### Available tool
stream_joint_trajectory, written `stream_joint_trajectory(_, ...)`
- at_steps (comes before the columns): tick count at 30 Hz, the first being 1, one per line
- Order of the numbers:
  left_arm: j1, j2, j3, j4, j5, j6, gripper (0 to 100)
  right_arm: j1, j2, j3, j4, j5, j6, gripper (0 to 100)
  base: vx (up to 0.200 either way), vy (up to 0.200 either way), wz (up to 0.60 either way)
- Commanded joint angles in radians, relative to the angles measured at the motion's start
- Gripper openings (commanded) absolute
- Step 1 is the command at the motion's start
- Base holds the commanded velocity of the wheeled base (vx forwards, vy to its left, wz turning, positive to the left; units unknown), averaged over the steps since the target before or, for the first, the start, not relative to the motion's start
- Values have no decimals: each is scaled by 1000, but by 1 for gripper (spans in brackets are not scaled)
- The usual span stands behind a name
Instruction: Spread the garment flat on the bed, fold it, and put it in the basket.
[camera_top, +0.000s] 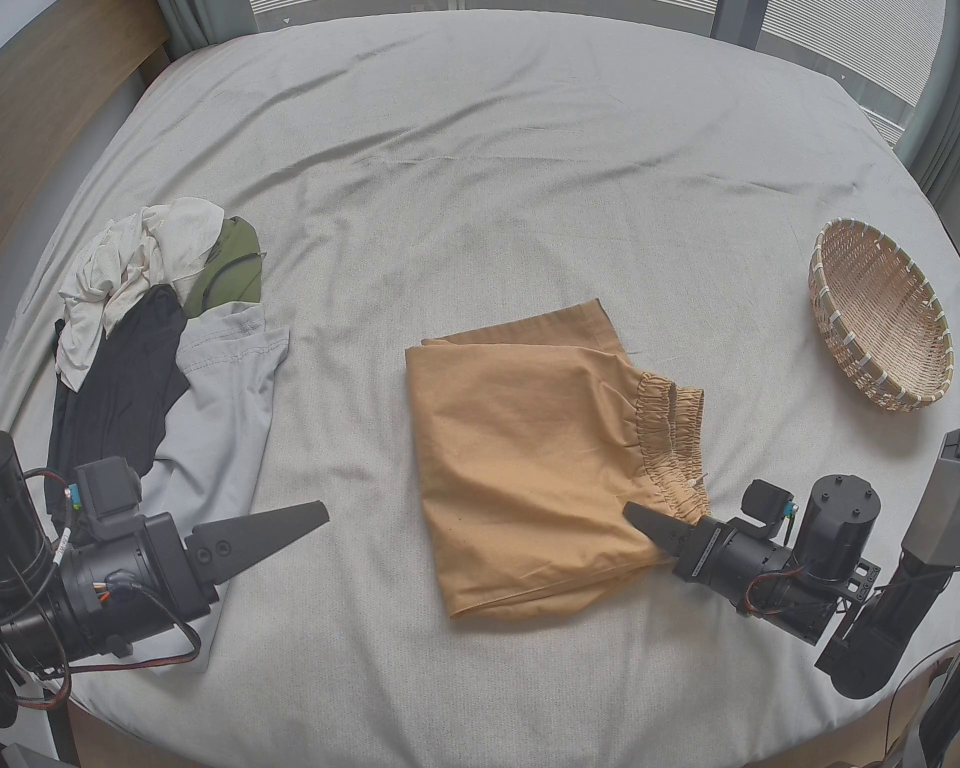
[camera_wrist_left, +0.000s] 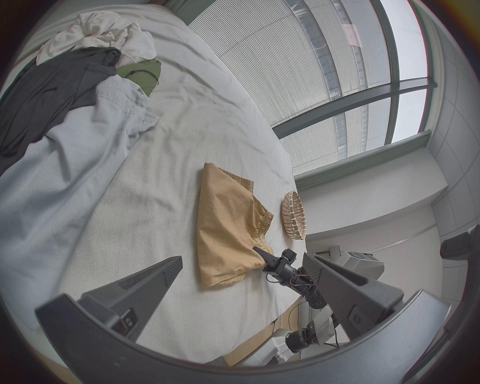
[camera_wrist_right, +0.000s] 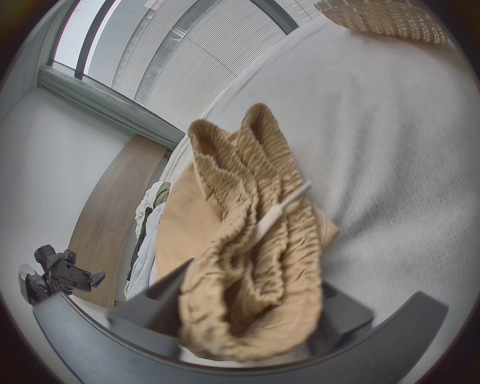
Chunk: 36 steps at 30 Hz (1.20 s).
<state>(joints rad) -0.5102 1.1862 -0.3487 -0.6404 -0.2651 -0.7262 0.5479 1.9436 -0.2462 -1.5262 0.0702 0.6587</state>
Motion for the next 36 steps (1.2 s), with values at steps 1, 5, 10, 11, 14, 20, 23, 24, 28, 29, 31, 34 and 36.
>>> stream_joint_trajectory(1,16,-16,37,-22,0,-1,100,23,-37,4,-14,-4,2,0,0,0,0)
stream_joint_trajectory(5,30,-36,48,-31,0,-2,100,60,-141,24,-12,-13,16,0,0,0,0)
stream_joint_trajectory(10,32,-49,57,-31,1,-2,100,78,-218,65,-12,-30,15,0,0,0,0)
stream_joint_trajectory(11,32,-49,60,-31,1,-2,100,78,-236,74,-12,-30,15,0,0,0,0)
stream_joint_trajectory(14,42,-51,71,-33,1,-1,100,78,-284,84,-12,-27,13,0,0,0,0)
stream_joint_trajectory(20,58,-63,88,-33,0,-2,100,76,-350,70,-9,-23,10,0,0,0,0)
stream_joint_trajectory(23,58,-69,89,-33,0,-2,100,78,-365,51,-8,-23,9,0,0,0,0)
stream_joint_trajectory(24,58,-69,89,-33,0,-2,100,78,-365,51,-8,-23,9,0,0,0,0)
stream_joint_trajectory(28,58,-71,105,-33,0,-2,100,84,-384,1,-11,-21,9,0,0,0,0)
stream_joint_trajectory(29,58,-69,109,-33,0,-2,100,84,-393,-18,-11,-18,9,0,0,0,0)
stream_joint_trajectory(31,58,-69,117,-33,-2,-2,100,83,-404,-45,-11,-4,9,0,0,0,0)
stream_joint_trajectory(34,58,-71,119,-33,-3,-2,100,78,-410,-85,-6,13,9,0,0,0,0)
stream_joint_trajectory(36,58,-73,120,-35,-3,-2,100,78,-411,-110,11,13,7,0,0,0,0)
